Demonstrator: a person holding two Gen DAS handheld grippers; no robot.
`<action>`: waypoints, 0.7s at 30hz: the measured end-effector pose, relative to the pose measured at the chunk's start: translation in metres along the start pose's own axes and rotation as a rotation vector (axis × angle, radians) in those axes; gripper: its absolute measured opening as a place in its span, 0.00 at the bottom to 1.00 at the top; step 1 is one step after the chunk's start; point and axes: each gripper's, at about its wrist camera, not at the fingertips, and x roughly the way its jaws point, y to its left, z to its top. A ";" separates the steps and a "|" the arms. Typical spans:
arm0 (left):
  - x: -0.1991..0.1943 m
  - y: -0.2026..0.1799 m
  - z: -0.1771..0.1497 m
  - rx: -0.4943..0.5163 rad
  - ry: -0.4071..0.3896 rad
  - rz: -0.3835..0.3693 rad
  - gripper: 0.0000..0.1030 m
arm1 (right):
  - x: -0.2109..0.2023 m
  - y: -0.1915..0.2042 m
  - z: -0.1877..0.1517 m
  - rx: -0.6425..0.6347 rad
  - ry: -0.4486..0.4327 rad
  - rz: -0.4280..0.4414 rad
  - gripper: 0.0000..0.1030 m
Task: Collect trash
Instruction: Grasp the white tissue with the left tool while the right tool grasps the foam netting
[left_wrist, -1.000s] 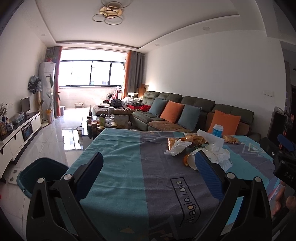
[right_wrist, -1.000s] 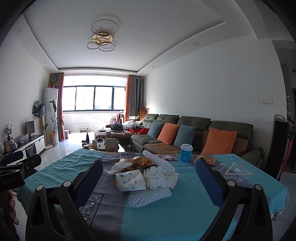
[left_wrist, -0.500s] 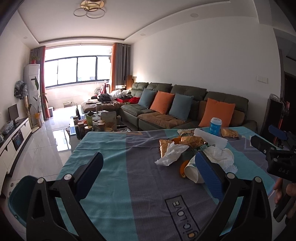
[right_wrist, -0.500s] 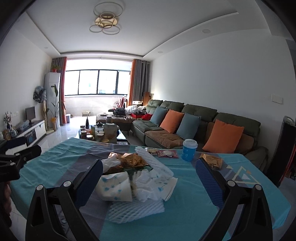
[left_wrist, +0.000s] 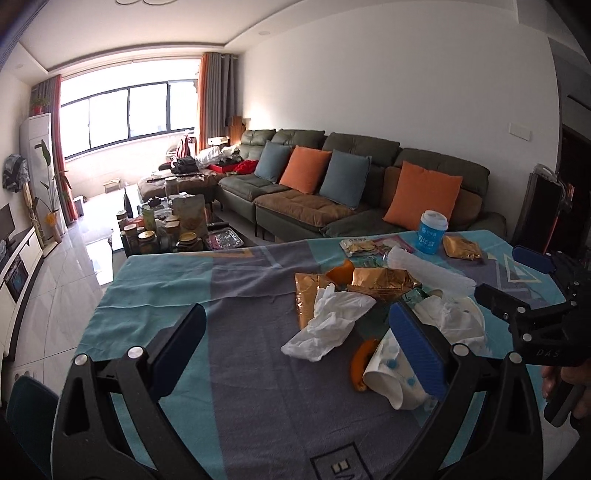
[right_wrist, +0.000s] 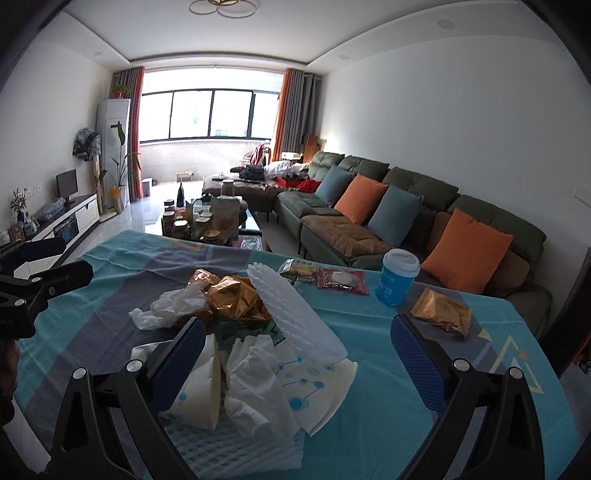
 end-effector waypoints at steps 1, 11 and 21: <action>0.007 -0.002 0.001 0.010 0.012 -0.004 0.95 | 0.006 -0.001 0.001 0.002 0.012 0.006 0.94; 0.069 -0.008 0.003 0.040 0.178 -0.059 0.95 | 0.045 -0.008 0.007 0.016 0.104 0.046 0.94; 0.126 -0.010 -0.010 0.054 0.319 -0.071 0.95 | 0.070 -0.011 0.006 0.021 0.177 0.073 0.84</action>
